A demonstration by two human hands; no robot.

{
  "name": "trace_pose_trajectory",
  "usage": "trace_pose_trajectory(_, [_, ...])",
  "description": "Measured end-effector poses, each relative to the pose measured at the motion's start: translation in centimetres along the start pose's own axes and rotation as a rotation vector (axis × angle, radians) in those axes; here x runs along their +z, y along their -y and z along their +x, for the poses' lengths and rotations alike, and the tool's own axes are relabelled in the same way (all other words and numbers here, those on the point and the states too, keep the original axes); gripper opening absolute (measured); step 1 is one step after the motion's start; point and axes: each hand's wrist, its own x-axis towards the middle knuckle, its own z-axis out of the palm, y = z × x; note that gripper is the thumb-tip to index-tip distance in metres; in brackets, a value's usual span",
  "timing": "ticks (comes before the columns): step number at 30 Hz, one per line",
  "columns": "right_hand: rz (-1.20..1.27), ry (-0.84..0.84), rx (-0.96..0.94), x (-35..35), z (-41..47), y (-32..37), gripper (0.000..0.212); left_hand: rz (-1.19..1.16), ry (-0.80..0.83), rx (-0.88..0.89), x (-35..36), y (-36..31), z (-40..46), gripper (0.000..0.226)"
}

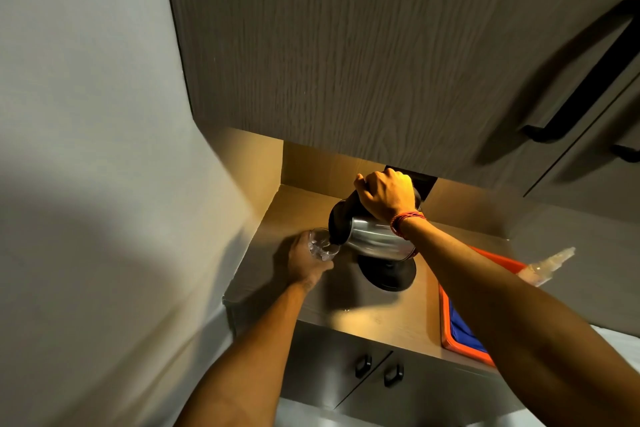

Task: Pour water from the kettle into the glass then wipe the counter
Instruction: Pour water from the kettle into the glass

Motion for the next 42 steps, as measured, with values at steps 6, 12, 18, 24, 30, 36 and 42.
trace_pose_trajectory(6, [-0.025,-0.01,-0.014,-0.5,-0.2,-0.2,0.054,0.018,0.012,-0.016,0.2,-0.1,-0.2,0.074])
trace_pose_trajectory(12, [-0.01,-0.006,-0.014,-0.8,-0.2,-0.2,0.054,0.087,-0.002,-0.022,0.0,-0.3,-0.3,0.078])
trace_pose_trajectory(18, [0.065,-0.025,0.028,-0.5,-0.5,-0.6,0.054,0.115,0.002,-0.034,-0.2,-0.5,-0.3,0.08])
trace_pose_trajectory(24, [0.374,0.045,0.359,0.0,-1.0,-2.4,0.047,0.096,-0.037,-0.058,-0.2,-0.9,0.3,0.074])
trace_pose_trajectory(30, [0.837,0.123,0.796,-1.5,-4.3,-4.6,0.056,0.098,-0.07,-0.098,-1.1,-0.6,1.5,0.09])
trace_pose_trajectory(36, [0.99,-0.114,0.964,-2.6,-6.2,-5.4,0.039,0.106,-0.118,-0.122,-1.2,1.0,1.9,0.093])
trace_pose_trajectory(42, [1.146,-0.233,1.096,-2.5,-6.6,-7.5,0.018,0.144,-0.102,-0.109,-0.3,1.7,2.7,0.097])
